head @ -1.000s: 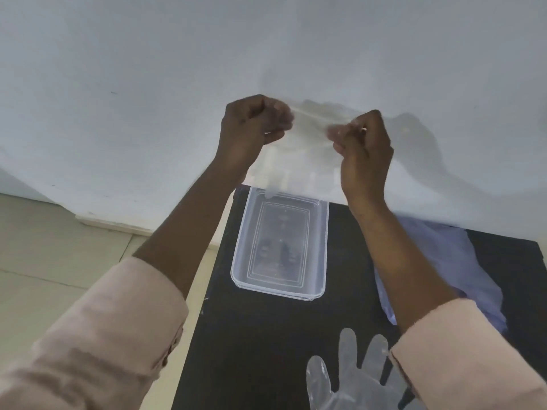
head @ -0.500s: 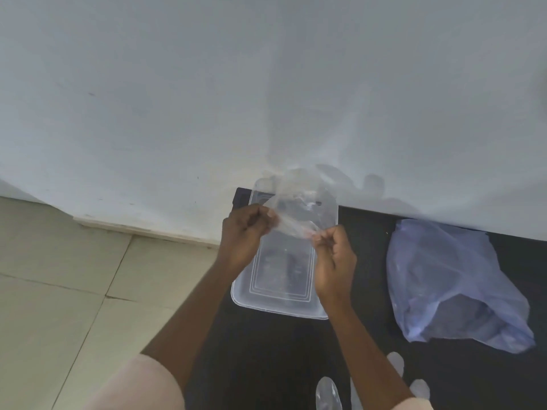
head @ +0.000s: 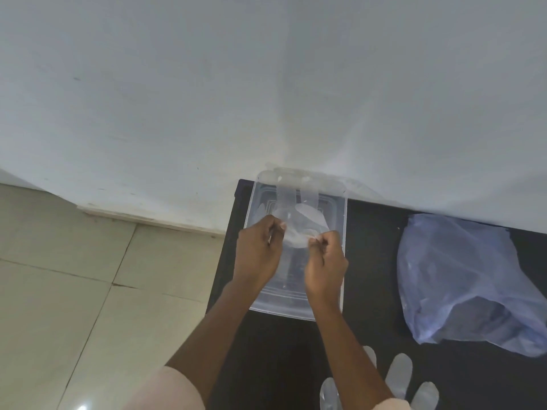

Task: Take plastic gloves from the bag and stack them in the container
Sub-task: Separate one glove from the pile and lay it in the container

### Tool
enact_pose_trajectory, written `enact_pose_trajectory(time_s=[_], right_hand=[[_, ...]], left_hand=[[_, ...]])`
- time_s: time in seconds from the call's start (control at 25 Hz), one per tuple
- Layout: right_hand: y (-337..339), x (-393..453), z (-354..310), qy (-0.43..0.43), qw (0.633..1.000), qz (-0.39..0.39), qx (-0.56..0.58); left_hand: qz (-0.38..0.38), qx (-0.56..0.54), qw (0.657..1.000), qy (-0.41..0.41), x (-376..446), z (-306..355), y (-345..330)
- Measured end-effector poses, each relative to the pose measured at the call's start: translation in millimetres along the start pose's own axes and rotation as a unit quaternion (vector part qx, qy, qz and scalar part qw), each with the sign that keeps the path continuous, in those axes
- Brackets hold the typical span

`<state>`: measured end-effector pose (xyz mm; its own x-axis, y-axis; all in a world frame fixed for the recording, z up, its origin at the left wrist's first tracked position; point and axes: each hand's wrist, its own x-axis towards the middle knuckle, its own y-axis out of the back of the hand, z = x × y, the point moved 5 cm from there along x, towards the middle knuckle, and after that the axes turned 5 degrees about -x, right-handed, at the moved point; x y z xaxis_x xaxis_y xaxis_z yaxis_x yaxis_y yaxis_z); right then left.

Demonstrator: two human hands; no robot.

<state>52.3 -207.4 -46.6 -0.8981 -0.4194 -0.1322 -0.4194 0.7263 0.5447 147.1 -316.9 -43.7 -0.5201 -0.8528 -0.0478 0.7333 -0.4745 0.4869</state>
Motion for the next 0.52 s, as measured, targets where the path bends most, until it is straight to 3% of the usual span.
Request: enact_pose_trajectory(time_s=[0.16, 0.32, 0.44, 0.52], right_hand=[[-2, 3, -1, -0.053, 0.994, -0.081, -0.040], [-6, 5, -4, -0.069, 0.950, -0.262, -0.156], [-6, -2, -14, 0.049, 0.891, -0.352, -0.283], [-3, -8, -20, 0.143, 0.838, -0.377, -0.369]], left_hand=[[-0.166, 0.059, 0.983, 0.054, 1, -13, -9], [-0.287, 0.093, 0.948, 0.098, 4, -15, -10], [-0.348, 0.159, 0.921, 0.076, 1, -15, -15], [-0.381, 0.249, 0.890, 0.020, -3, -12, -20]])
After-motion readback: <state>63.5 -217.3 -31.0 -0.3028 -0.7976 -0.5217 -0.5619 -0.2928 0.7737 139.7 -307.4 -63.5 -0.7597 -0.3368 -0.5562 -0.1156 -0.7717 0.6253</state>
